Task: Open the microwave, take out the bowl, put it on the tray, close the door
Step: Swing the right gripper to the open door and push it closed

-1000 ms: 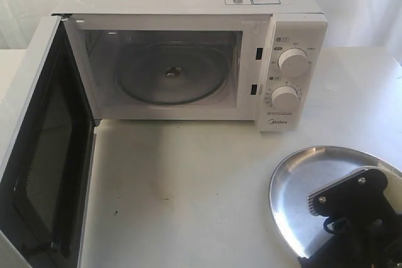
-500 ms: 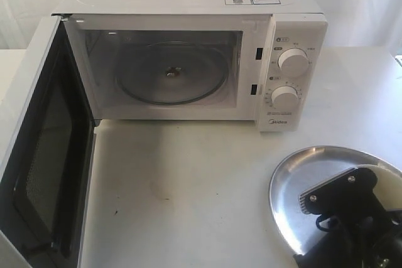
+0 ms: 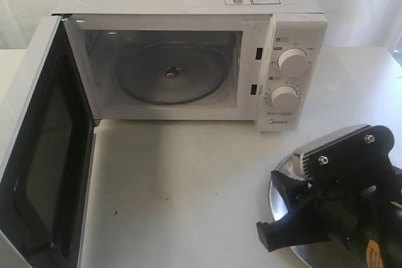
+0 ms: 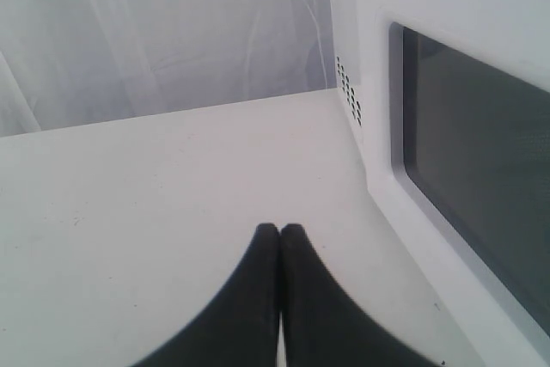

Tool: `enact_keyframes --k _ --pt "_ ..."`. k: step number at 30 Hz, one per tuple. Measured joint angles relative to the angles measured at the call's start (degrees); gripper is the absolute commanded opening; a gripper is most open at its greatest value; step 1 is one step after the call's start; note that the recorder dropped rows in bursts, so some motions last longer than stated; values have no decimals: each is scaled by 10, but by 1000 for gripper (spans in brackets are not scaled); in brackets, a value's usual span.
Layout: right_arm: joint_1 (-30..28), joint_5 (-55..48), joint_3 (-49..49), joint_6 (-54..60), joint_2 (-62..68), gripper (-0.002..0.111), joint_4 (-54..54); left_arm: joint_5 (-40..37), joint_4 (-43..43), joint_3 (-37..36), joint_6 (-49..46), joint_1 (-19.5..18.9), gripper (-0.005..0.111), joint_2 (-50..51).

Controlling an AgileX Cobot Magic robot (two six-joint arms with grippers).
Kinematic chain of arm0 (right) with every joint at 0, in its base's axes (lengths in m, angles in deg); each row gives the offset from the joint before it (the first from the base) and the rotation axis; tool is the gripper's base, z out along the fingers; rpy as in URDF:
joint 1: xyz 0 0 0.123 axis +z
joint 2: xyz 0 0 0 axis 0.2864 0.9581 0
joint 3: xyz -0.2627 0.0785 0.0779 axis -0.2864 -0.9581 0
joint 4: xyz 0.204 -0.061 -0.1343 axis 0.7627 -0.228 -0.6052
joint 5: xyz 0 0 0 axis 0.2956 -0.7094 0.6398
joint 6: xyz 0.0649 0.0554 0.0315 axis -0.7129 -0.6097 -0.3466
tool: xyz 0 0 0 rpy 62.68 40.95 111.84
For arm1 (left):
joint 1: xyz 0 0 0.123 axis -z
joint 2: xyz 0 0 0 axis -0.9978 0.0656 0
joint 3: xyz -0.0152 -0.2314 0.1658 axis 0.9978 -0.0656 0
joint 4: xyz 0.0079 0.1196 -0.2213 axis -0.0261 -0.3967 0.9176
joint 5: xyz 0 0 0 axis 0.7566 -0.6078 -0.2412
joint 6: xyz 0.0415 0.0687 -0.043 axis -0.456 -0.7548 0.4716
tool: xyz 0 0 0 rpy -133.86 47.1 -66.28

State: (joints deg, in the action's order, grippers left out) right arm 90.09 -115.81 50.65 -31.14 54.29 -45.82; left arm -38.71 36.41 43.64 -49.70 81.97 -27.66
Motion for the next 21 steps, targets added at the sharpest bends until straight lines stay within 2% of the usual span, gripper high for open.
enact_keyframes --k 2,4,5,9,14,18,21 --pt "10 38 13 5 -37 31 0 0 0 0 0 0 0 0" --pt "18 86 28 28 -64 18 0 0 0 0 0 0 0 0" --pt "21 106 35 42 -71 0 0 0 0 0 0 0 0 0" --pt "25 206 122 147 -70 0 0 0 0 0 0 0 0 0" --pt "26 269 328 269 6 0 0 0 0 0 0 0 0 0" --pt "26 339 484 400 114 0 0 0 0 0 0 0 0 0" --pt "26 446 587 486 223 0 0 0 0 0 0 0 0 0"
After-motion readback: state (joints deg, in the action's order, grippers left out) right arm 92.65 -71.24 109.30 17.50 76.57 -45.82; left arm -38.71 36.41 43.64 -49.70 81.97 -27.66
